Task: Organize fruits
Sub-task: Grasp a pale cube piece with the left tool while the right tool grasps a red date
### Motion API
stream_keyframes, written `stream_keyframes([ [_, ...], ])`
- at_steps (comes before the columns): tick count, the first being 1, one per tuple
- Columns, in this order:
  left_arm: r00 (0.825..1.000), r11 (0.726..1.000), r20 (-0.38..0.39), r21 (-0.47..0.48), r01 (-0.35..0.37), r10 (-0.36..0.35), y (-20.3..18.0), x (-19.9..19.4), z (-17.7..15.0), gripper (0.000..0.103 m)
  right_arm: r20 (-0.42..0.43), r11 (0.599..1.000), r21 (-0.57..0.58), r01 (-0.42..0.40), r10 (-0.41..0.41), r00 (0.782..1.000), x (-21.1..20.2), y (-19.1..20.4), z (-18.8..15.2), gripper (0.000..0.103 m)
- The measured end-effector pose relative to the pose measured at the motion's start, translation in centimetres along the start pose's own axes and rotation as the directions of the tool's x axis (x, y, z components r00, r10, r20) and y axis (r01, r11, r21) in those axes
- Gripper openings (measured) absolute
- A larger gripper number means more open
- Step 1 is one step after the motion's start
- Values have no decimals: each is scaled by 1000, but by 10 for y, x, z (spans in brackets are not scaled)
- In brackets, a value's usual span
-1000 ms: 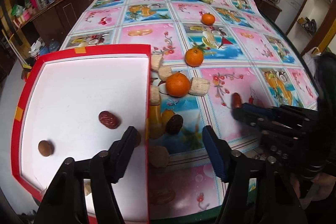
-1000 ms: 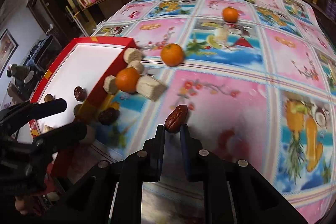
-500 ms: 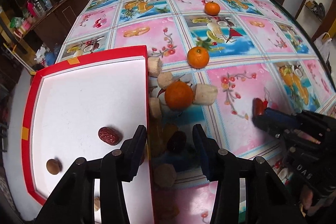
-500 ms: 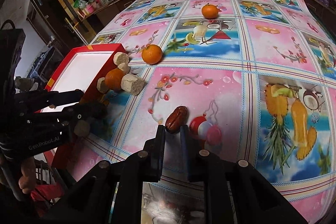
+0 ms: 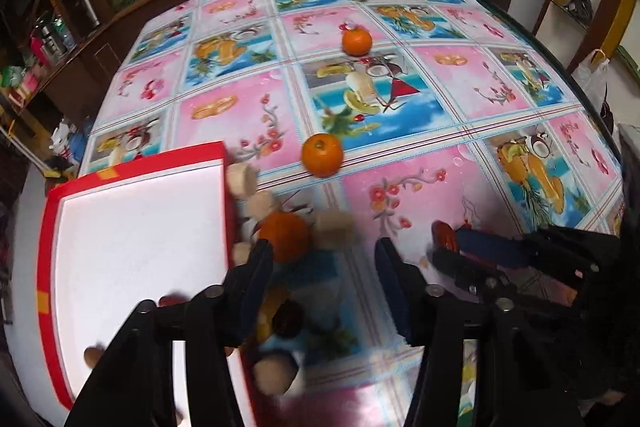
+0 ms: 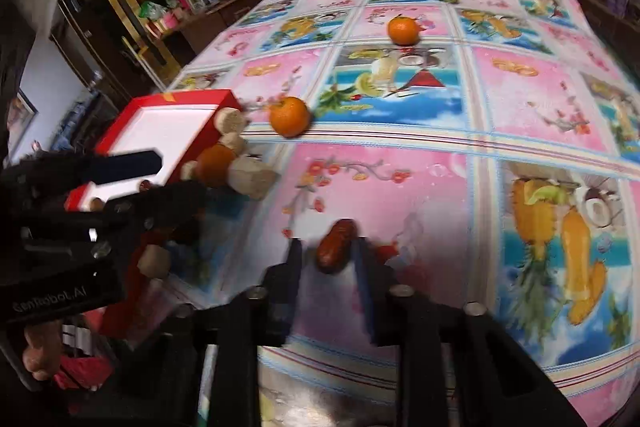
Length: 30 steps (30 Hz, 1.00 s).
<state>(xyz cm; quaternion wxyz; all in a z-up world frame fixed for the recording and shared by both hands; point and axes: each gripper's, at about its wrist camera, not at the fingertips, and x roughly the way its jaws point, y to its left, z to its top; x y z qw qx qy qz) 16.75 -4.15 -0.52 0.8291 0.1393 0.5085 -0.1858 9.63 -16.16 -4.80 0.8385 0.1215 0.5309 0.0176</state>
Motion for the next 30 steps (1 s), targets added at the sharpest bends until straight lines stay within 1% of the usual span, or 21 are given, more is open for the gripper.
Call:
stream_keyframes([
  [2,1000,1000,-18,2,13,-13,-2,8,4,41,-3,1000,13,-12,12,1000,-2,-5,-1,19],
  [4,1000,1000,-5,18,10,-10,-5,11,9,40,0,1000,22,4,-4,1000,-6,-10,-4,19],
  [8,1000,998,-1,65,-12,12,-15,17,17,40,7,999,36,-7,6,1000,-10,-19,-7,19],
  [10,999,994,-13,102,-41,42,-21,24,20,40,11,999,39,-15,15,1000,-11,-21,-8,19],
  [11,998,992,-36,115,-54,59,-23,31,20,40,12,999,40,-18,17,1000,-11,-22,-8,19],
  [12,996,989,-32,126,-81,86,-24,35,19,40,13,999,40,-20,20,1000,-11,-22,-8,19],
  [13,993,985,-31,135,-106,111,-26,37,20,36,14,999,42,-24,23,1000,-11,-22,-8,19],
  [14,990,981,-35,144,-130,136,-28,38,20,29,15,999,44,-27,27,1000,-11,-23,-8,19],
  [15,986,977,-31,143,-155,161,-28,37,18,25,16,998,45,-32,32,999,-12,-24,-9,19],
  [18,988,974,-23,167,-150,156,-31,35,12,25,17,998,46,-40,39,999,-12,-26,-10,19],
  [21,991,977,-9,167,-130,134,-28,35,9,26,17,998,42,-43,42,999,-13,-26,-10,19],
  [22,992,978,-9,167,-124,127,-29,35,9,28,17,998,43,-43,42,999,-13,-27,-10,19],
  [23,992,978,-12,172,-118,122,-30,36,10,34,18,998,44,-43,42,999,-13,-27,-10,19],
  [24,992,975,-15,186,-118,123,-34,37,9,37,19,998,47,-44,43,999,-13,-28,-10,19],
  [25,991,972,-16,199,-125,131,-35,37,8,42,20,998,49,-46,45,999,-13,-28,-10,19],
  [26,988,964,-14,222,-145,152,-39,38,7,41,20,998,50,-45,44,999,-13,-28,-10,19],
  [27,983,952,-19,254,-173,184,-46,42,5,37,20,998,51,-45,44,999,-13,-28,-10,19],
  [28,976,942,-23,269,-201,215,-49,45,4,29,21,998,51,-45,44,999,-14,-29,-11,19],
  [29,967,928,-11,284,-241,254,-53,47,3,28,21,998,52,-46,45,999,-14,-29,-11,19],
  [30,964,923,-1,289,-254,265,-56,47,2,28,22,997,54,-47,46,999,-15,-30,-11,19],
])
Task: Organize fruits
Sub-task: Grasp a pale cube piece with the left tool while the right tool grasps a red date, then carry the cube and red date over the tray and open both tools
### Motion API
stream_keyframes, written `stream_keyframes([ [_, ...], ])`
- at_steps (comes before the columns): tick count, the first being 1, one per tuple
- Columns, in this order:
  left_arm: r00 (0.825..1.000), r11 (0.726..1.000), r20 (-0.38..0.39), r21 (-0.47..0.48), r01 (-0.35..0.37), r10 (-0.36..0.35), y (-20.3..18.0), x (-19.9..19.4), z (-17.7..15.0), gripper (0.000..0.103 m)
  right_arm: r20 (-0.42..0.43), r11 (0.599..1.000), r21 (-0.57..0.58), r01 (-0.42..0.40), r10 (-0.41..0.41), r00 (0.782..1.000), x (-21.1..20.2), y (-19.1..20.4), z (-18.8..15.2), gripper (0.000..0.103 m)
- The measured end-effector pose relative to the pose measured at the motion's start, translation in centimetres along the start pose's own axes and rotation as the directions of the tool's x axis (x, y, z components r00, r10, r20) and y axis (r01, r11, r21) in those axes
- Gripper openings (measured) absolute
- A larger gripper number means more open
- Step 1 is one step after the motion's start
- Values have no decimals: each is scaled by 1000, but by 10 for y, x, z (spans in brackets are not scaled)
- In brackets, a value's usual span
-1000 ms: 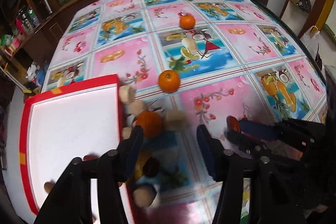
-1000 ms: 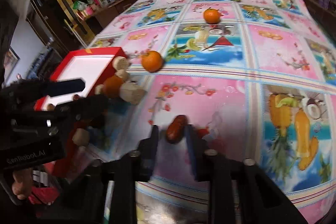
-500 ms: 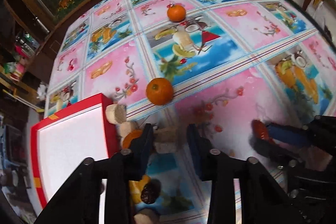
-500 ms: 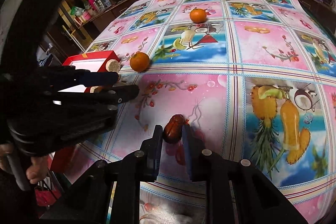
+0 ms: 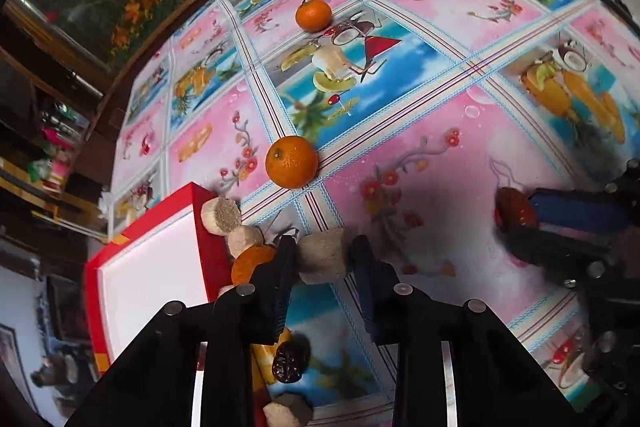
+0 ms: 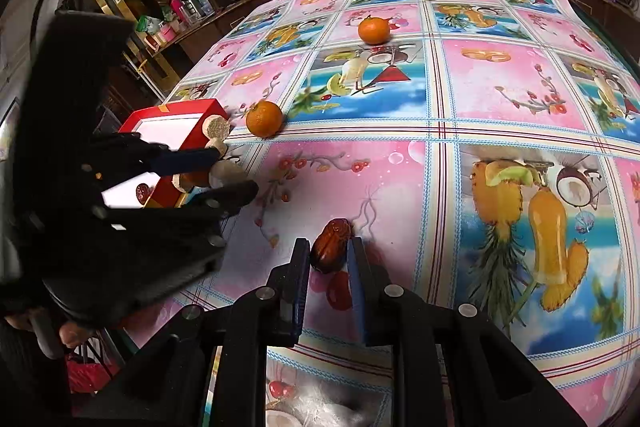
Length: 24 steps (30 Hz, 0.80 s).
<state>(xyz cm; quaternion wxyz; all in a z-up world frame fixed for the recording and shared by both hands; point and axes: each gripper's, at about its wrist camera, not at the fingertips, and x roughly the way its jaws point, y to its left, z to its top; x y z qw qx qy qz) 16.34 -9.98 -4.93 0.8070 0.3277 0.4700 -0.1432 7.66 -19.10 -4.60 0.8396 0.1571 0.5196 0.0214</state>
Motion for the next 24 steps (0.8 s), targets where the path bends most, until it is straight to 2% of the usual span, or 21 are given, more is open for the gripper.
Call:
stream_keyframes([
  [5,1000,999,24,-42,6,-5,1,-3,-4,27,7,1000,18,-17,17,1000,-3,-8,-2,19],
  [8,996,995,70,-84,57,-51,5,-15,-11,27,5,1000,10,-9,9,1000,-4,-6,0,19],
  [12,982,972,117,-164,166,-148,13,-32,-29,27,4,1000,-9,22,-22,1000,-6,1,-2,19],
  [17,972,944,119,-241,226,-202,27,-46,-55,27,-14,998,-24,52,-53,999,-4,12,-6,19],
  [21,964,915,151,-312,256,-218,50,-64,-75,27,-17,997,-57,55,-56,998,-5,28,-6,19],
  [24,965,902,167,-351,250,-202,66,-75,-88,27,-17,995,-89,50,-52,998,-4,44,-5,19],
])
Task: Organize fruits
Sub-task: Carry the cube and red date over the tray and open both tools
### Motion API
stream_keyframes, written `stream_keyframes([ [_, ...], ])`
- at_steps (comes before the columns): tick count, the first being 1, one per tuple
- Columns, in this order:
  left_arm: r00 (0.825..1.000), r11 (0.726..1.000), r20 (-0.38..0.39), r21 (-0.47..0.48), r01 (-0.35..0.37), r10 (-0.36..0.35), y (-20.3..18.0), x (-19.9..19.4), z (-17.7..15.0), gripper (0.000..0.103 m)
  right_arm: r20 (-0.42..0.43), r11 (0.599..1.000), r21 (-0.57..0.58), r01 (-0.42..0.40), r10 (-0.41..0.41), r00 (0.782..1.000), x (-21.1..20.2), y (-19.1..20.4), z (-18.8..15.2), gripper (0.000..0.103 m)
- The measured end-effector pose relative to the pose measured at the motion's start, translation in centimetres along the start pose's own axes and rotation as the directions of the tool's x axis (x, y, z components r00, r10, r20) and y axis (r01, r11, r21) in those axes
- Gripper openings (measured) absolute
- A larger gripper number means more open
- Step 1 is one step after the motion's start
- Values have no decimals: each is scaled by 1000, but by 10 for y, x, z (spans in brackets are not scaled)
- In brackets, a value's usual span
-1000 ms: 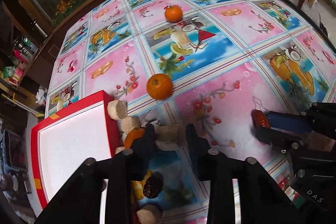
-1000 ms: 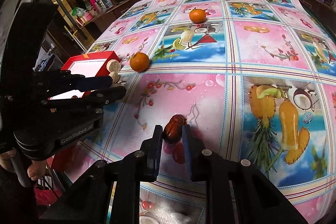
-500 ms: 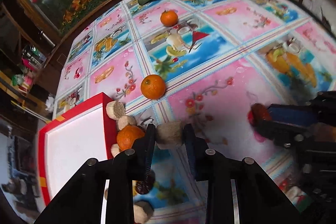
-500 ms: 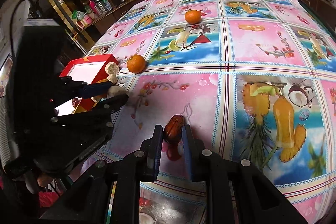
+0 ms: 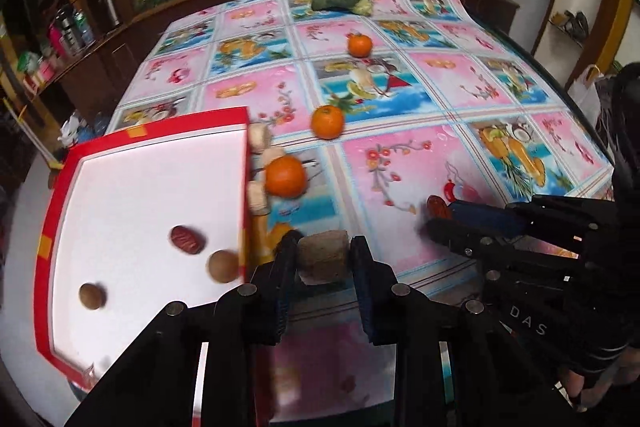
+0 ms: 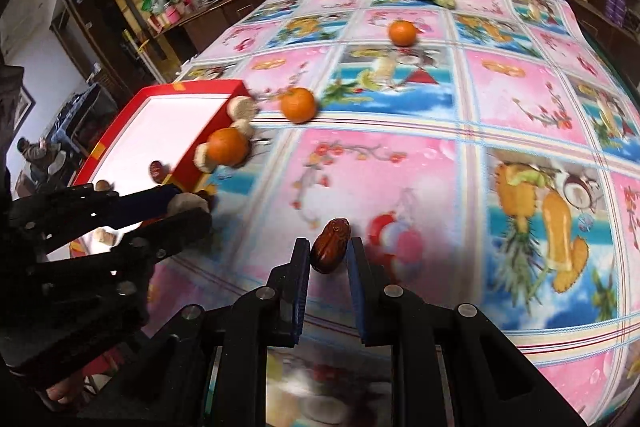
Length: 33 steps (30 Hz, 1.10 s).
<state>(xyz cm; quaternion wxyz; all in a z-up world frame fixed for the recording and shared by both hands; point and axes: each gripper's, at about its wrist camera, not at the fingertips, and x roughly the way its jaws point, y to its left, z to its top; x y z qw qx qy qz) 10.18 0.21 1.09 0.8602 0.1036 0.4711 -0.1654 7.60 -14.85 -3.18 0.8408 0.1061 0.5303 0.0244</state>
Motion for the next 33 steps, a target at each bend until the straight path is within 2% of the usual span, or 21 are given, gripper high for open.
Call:
stream_keyframes([
  [8,998,993,46,-120,-24,30,48,-35,-18,27,-3,994,-93,-52,52,999,5,52,13,19],
  [13,996,970,43,-233,-66,78,102,-56,-31,27,-18,984,-156,-89,87,996,11,84,25,19],
  [17,995,948,13,-304,-94,102,143,-61,-42,27,-31,973,-196,-118,114,993,14,106,36,19],
  [21,996,941,-16,-326,-93,93,159,-55,-44,27,-53,962,-230,-149,140,989,25,128,43,19],
  [24,997,949,-15,-307,-71,70,159,-53,-41,27,-75,952,-257,-169,155,985,37,146,45,19],
  [28,999,947,-11,-317,-50,49,171,-49,-43,27,-115,935,-300,-191,163,980,49,165,40,19],
  [33,999,924,22,-381,-32,44,200,-55,-46,27,-148,931,-316,-183,142,979,60,174,26,19],
])
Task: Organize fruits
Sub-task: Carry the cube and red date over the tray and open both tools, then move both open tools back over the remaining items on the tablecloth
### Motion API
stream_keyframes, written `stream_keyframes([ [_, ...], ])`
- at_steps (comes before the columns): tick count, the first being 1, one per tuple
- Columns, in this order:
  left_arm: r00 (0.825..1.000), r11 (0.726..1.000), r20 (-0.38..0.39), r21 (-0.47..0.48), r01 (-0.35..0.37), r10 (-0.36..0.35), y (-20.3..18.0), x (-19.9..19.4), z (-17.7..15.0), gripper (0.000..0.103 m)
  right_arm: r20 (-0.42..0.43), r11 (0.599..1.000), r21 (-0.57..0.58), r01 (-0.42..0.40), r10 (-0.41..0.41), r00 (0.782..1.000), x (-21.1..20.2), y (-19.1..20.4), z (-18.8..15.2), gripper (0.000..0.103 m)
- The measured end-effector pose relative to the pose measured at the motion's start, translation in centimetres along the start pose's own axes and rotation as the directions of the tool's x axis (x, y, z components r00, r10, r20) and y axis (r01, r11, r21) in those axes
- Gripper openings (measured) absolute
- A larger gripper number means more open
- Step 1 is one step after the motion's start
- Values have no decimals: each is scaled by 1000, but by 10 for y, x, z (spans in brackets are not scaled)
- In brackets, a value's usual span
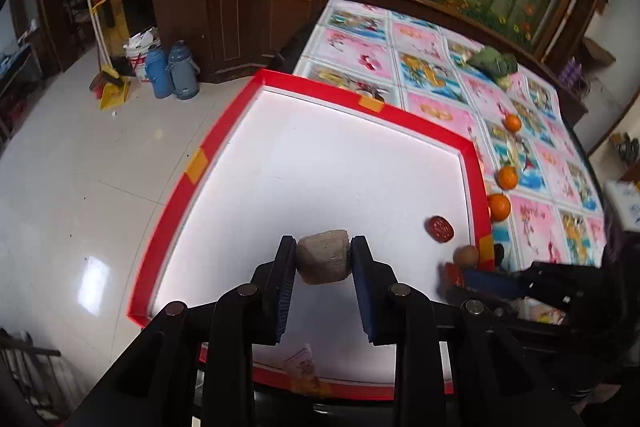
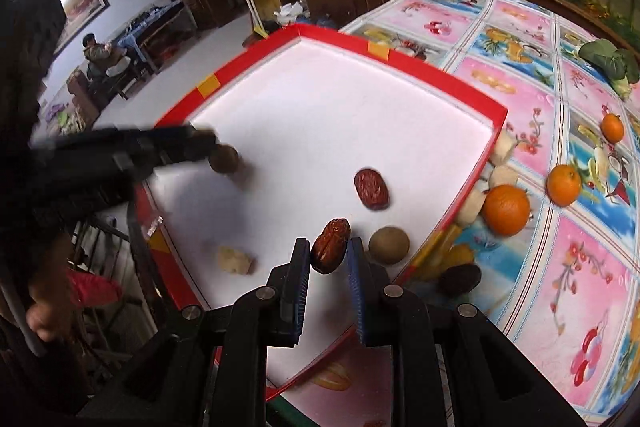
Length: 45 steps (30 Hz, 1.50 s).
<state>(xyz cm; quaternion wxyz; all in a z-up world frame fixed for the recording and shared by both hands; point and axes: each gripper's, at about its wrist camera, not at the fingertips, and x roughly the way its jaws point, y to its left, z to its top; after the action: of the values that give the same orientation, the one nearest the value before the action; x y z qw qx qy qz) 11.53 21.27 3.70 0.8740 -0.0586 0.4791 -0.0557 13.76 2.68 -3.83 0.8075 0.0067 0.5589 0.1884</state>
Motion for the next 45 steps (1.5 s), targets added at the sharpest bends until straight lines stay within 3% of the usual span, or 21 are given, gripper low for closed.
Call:
stream_keyframes([
  [9,997,989,-76,146,26,-14,-46,28,-5,27,-6,999,-23,22,-23,1000,5,5,-10,19],
  [12,996,977,-93,212,1,20,-60,42,-6,27,-4,999,-31,13,-13,1000,5,7,-13,19],
  [18,991,965,-109,257,-48,78,-69,57,-11,27,-3,998,-64,6,-7,1000,6,10,-16,19],
  [22,992,972,-116,235,-30,58,-70,61,-13,28,4,998,-67,3,-3,1000,7,10,-16,20],
  [24,992,977,-119,213,-10,36,-67,62,-13,34,7,998,-66,-5,6,1000,6,10,-17,21],
  [26,995,980,-99,197,1,19,-64,56,-13,54,10,998,-57,-41,41,999,2,9,-18,27],
  [28,999,983,-45,182,13,-5,-63,43,-11,73,23,997,-57,-61,62,998,-9,9,-21,41],
  [29,1000,984,-25,180,14,-9,-64,38,-11,77,30,996,-69,-58,60,998,-15,11,-23,44],
  [33,999,982,35,187,22,-29,-76,20,-13,78,67,996,-81,-44,50,997,-43,8,-34,50],
  [38,998,974,63,228,7,-22,-106,7,-27,78,91,999,15,-48,47,995,-62,-22,-48,55],
  [45,998,947,59,321,11,-32,-157,-3,-48,78,111,988,150,42,-59,992,-76,-68,-65,56],
])
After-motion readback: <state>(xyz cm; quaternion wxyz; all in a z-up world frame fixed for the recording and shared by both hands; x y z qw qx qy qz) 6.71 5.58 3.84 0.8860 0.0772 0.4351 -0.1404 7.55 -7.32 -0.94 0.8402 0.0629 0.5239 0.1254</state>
